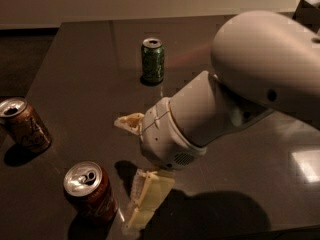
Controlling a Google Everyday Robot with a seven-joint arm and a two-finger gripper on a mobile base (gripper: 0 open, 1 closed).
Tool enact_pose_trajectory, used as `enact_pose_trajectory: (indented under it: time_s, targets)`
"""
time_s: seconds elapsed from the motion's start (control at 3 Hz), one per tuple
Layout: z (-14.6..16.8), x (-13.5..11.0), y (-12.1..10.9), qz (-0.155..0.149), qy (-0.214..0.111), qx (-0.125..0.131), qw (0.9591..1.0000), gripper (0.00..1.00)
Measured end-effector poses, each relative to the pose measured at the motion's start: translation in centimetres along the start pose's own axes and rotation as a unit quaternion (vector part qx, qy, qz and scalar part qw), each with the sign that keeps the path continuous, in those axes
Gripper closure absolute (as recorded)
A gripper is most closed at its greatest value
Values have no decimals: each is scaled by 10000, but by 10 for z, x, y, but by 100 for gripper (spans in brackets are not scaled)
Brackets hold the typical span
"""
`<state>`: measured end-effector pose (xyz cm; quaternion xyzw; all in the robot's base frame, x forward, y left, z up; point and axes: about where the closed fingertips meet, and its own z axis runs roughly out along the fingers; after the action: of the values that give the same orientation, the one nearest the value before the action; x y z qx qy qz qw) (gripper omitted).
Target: Knock coke can over
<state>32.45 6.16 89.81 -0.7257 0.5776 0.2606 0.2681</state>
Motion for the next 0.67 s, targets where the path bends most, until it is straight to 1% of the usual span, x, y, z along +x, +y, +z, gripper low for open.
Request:
enact_pose_trajectory:
  time_s: [0.67]
  targets:
    - [24,-21,12,-77,-461,-221,9987,0]
